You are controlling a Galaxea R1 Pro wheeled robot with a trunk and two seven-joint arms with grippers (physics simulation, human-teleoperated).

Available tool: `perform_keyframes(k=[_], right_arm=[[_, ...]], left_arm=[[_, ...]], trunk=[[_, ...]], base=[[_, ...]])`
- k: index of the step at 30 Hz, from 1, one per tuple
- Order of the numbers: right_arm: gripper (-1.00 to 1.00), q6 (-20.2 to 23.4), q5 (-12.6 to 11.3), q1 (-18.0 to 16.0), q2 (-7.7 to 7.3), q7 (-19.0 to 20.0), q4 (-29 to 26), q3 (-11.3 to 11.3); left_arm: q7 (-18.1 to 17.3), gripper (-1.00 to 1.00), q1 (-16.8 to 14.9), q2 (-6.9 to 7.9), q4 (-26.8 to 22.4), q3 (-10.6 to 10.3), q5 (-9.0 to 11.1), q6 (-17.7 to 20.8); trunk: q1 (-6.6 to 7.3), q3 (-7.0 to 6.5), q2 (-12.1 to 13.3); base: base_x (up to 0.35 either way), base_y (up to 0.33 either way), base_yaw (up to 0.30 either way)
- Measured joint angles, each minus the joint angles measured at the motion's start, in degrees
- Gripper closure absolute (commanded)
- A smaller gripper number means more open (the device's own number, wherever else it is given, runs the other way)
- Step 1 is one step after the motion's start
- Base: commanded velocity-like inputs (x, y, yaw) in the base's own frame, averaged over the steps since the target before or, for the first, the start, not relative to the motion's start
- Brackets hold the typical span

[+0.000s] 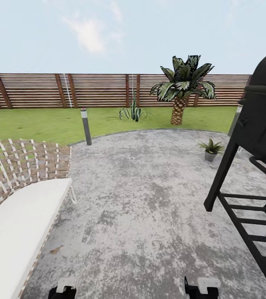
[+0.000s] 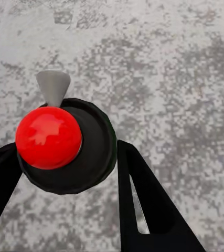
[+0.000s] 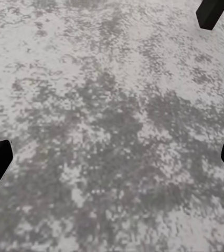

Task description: Pick up the pesticide atomizer in the garden and spray insectifuge to fully cover both potted plants in the garden.

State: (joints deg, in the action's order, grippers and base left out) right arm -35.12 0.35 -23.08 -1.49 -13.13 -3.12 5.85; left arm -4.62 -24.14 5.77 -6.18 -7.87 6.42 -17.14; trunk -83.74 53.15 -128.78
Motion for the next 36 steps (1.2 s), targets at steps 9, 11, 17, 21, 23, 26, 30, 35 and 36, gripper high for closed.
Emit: perform_keyframes(k=[9,11,17,21,23,26,30,35,36], right_arm=[[-1.0,0.0,0.0,0.0,0.05,0.1,0.0,0.0],[-1.0,0.0,0.0,0.0,0.08,0.1,0.0,0.0],[-1.0,0.0,0.0,0.0,0.08,0.0,0.0,0.0],[-1.0,0.0,0.0,0.0,0.09,0.1,0.0,0.0],[-1.0,0.0,0.0,0.0,0.09,0.1,0.0,0.0],[-1.0,0.0,0.0,0.0,0.09,0.1,0.0,0.0],[-1.0,0.0,0.0,0.0,0.09,0.1,0.0,0.0],[-1.0,0.0,0.0,0.0,0.09,0.1,0.0,0.0],[-1.0,0.0,0.0,0.0,0.09,0.1,0.0,0.0]], left_arm=[[0.0,1.0,0.0,0.0,0.0,0.0,0.0,0.0],[0.0,1.0,0.0,0.0,0.0,0.0,0.0,0.0],[0.0,1.0,0.0,0.0,0.0,0.0,0.0,0.0],[0.0,1.0,0.0,0.0,0.0,0.0,0.0,0.0],[0.0,1.0,0.0,0.0,0.0,0.0,0.0,0.0],[0.0,1.0,0.0,0.0,0.0,0.0,0.0,0.0],[0.0,1.0,0.0,0.0,0.0,0.0,0.0,0.0],[0.0,1.0,0.0,0.0,0.0,0.0,0.0,0.0],[0.0,1.0,0.0,0.0,0.0,0.0,0.0,0.0]], trunk=[[0.0,0.0,0.0],[0.0,0.0,0.0],[0.0,0.0,0.0],[0.0,0.0,0.0],[0.0,0.0,0.0],[0.0,0.0,0.0],[0.0,0.0,0.0],[0.0,0.0,0.0],[0.0,0.0,0.0]], base=[[0.337,0.0,-0.131],[0.338,0.0,-0.004],[0.338,0.0,-0.001],[0.338,0.0,0.0],[0.338,0.0,0.0],[0.338,0.0,0.0],[0.338,0.0,0.0],[0.338,0.0,0.0],[0.337,0.0,0.0]])
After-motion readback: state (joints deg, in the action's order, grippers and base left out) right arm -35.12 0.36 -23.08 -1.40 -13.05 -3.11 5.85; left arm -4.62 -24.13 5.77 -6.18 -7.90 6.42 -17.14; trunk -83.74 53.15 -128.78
